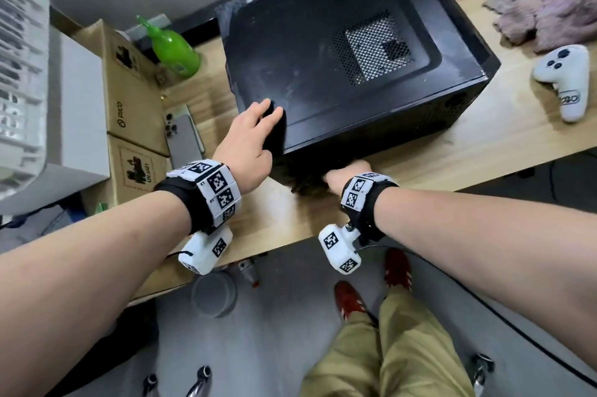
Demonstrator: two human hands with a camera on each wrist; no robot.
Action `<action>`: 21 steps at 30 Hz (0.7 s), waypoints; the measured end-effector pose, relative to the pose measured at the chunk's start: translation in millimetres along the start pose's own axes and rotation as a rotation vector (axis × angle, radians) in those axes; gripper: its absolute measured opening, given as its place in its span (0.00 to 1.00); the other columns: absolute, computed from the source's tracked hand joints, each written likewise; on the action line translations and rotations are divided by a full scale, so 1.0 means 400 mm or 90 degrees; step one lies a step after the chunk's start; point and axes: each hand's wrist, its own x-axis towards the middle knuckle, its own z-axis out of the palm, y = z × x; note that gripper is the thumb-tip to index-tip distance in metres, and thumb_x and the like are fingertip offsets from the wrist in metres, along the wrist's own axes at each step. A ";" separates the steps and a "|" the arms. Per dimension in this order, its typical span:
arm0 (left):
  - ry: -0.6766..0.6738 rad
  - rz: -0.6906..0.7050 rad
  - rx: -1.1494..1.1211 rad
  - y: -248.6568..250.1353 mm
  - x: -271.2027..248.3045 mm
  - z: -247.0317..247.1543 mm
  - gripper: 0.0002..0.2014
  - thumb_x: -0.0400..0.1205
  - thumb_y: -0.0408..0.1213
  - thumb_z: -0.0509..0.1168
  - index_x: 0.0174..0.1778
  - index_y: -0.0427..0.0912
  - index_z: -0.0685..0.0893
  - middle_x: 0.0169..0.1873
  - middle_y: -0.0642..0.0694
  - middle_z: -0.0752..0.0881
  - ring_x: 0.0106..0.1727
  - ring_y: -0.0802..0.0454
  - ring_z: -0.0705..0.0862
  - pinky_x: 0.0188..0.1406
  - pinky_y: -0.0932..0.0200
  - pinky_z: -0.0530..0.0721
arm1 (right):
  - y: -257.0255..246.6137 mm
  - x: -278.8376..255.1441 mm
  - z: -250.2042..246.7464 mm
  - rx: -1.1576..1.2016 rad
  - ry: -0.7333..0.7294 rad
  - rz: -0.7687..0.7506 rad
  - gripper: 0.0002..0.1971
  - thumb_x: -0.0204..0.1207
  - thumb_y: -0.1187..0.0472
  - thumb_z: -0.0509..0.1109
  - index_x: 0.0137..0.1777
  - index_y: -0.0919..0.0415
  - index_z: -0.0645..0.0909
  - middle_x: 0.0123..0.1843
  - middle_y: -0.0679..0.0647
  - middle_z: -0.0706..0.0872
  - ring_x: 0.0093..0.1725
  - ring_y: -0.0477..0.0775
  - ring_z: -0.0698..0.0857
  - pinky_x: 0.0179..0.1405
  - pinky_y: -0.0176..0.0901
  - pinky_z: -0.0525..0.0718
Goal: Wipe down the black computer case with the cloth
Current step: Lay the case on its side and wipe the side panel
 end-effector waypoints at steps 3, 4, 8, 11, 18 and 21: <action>-0.007 -0.014 -0.030 0.001 -0.003 0.000 0.41 0.72 0.22 0.55 0.85 0.46 0.62 0.86 0.45 0.57 0.86 0.45 0.51 0.84 0.55 0.46 | -0.029 -0.026 0.102 -0.048 -0.060 -0.032 0.17 0.78 0.56 0.65 0.64 0.61 0.80 0.60 0.54 0.86 0.62 0.58 0.84 0.55 0.41 0.80; -0.010 -0.020 -0.037 0.001 -0.003 -0.003 0.41 0.72 0.21 0.55 0.85 0.47 0.62 0.86 0.46 0.56 0.86 0.46 0.51 0.84 0.56 0.46 | -0.039 -0.031 0.121 -0.040 -0.061 -0.040 0.16 0.79 0.56 0.63 0.64 0.58 0.80 0.63 0.53 0.85 0.64 0.58 0.83 0.59 0.41 0.80; -0.026 -0.015 -0.033 0.014 0.009 -0.024 0.41 0.73 0.22 0.56 0.85 0.48 0.61 0.86 0.47 0.55 0.86 0.47 0.50 0.84 0.57 0.46 | -0.052 -0.060 0.119 -0.007 -0.197 -0.079 0.14 0.82 0.59 0.61 0.62 0.64 0.82 0.67 0.63 0.83 0.68 0.63 0.81 0.71 0.53 0.78; -0.045 -0.014 -0.016 0.025 0.010 -0.038 0.41 0.74 0.22 0.58 0.86 0.46 0.59 0.86 0.45 0.54 0.86 0.45 0.49 0.83 0.57 0.44 | -0.063 -0.080 0.083 0.242 -0.194 -0.025 0.02 0.68 0.71 0.73 0.39 0.67 0.83 0.51 0.69 0.90 0.51 0.69 0.89 0.61 0.63 0.85; -0.120 -0.032 0.127 0.079 0.030 -0.080 0.39 0.74 0.32 0.64 0.83 0.43 0.61 0.83 0.42 0.59 0.82 0.39 0.56 0.80 0.47 0.64 | -0.011 -0.061 -0.124 0.100 -0.125 -0.045 0.12 0.56 0.66 0.80 0.40 0.64 0.85 0.40 0.61 0.91 0.37 0.57 0.90 0.34 0.45 0.90; -0.137 -0.034 0.207 0.114 0.048 -0.096 0.30 0.73 0.40 0.65 0.73 0.41 0.69 0.71 0.40 0.69 0.72 0.37 0.68 0.68 0.44 0.76 | 0.052 0.011 -0.300 -0.121 -0.029 -0.052 0.24 0.40 0.55 0.77 0.39 0.64 0.86 0.39 0.63 0.91 0.35 0.60 0.88 0.36 0.52 0.89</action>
